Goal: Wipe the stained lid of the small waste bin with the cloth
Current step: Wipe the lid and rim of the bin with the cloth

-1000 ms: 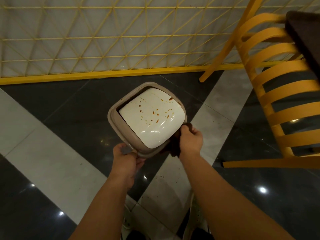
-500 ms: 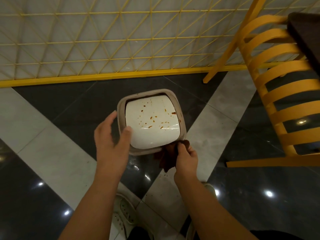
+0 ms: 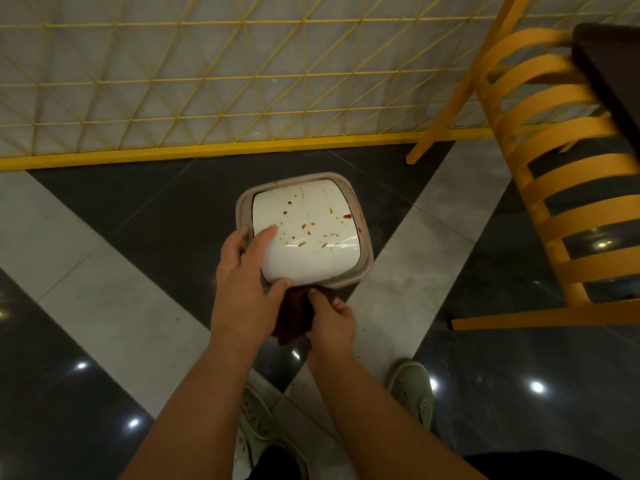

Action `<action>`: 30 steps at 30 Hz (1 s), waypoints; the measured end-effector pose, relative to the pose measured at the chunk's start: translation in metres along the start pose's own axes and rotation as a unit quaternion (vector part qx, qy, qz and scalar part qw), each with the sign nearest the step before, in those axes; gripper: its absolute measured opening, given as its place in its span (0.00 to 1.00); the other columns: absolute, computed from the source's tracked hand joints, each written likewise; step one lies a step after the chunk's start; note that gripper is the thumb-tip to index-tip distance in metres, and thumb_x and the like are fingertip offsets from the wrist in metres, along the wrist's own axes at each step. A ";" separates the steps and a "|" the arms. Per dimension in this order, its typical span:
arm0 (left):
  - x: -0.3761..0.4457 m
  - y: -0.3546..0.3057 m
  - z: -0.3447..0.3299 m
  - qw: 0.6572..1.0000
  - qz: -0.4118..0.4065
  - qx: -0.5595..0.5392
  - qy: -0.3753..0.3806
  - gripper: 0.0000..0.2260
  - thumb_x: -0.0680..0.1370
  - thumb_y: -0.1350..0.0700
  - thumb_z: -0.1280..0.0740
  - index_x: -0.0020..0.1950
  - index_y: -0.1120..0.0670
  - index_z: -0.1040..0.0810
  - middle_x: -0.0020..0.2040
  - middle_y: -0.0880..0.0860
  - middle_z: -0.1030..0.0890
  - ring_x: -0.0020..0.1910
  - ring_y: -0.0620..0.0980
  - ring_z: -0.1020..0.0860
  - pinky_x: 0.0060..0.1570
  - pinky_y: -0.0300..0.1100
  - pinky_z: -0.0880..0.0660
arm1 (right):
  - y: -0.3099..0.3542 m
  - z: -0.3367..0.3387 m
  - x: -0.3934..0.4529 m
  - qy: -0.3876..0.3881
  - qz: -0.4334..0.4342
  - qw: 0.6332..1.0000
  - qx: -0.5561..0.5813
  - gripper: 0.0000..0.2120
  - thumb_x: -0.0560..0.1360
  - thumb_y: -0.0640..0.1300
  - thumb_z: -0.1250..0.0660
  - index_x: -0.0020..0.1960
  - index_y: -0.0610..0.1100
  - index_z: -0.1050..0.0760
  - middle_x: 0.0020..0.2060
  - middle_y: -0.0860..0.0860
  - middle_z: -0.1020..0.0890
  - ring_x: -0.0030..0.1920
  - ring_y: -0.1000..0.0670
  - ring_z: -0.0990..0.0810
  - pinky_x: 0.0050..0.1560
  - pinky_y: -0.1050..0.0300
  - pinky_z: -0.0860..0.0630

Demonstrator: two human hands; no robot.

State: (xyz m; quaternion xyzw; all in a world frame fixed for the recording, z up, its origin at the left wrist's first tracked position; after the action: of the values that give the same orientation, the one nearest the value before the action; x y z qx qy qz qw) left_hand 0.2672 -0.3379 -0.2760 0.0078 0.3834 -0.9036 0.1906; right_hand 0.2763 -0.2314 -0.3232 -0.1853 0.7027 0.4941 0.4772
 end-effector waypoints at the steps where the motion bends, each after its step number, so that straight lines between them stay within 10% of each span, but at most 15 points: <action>1: 0.000 0.000 0.000 1.000 -0.007 0.004 0.002 0.34 0.71 0.61 0.27 0.72 0.42 0.37 0.73 0.45 0.46 0.73 0.51 0.42 0.69 0.49 0.37 | 0.008 0.004 0.002 -0.009 0.006 1.000 -0.006 0.12 0.76 0.40 0.32 0.58 0.42 0.26 0.52 0.46 0.18 0.51 0.48 0.19 0.51 0.52 0.22; 11: 0.000 -0.003 -0.007 1.000 -0.009 0.000 0.000 0.36 0.71 0.64 0.27 0.73 0.44 0.38 0.75 0.49 0.47 0.71 0.44 0.44 0.62 0.29 0.44 | 0.050 0.007 0.018 -0.090 0.049 0.994 -0.037 0.14 0.76 0.41 0.33 0.60 0.48 0.30 0.52 0.49 0.23 0.50 0.49 0.23 0.49 0.53 0.24; 16: -0.001 -0.001 -0.007 1.000 -0.005 0.031 -0.001 0.36 0.72 0.64 0.28 0.73 0.42 0.39 0.75 0.48 0.48 0.73 0.51 0.43 0.69 0.49 0.35 | 0.017 -0.006 0.002 -0.051 0.020 0.998 -0.039 0.12 0.75 0.40 0.33 0.58 0.46 0.29 0.53 0.48 0.21 0.53 0.47 0.22 0.55 0.50 0.23; 30: 0.006 0.007 -0.004 0.996 -0.037 0.076 -0.001 0.41 0.71 0.64 0.28 0.75 0.39 0.44 0.76 0.47 0.50 0.75 0.55 0.44 0.68 0.58 0.34 | 0.122 0.023 0.038 0.005 0.042 0.986 -0.163 0.05 0.78 0.45 0.36 0.54 0.48 0.27 0.45 0.48 0.22 0.40 0.50 0.22 0.31 0.60 0.29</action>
State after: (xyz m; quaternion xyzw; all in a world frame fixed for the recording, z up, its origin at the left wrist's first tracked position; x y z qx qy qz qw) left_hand 0.2633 -0.3419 -0.2848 0.0069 0.3139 -0.9365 0.1560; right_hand 0.1800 -0.1497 -0.2940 -0.2331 0.6222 0.6208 0.4160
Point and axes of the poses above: each hand's wrist, its own x-axis towards the middle knuckle, its own z-axis out of the back of the hand, y = z × x, the point moved 1 cm from there along x, towards the middle knuckle
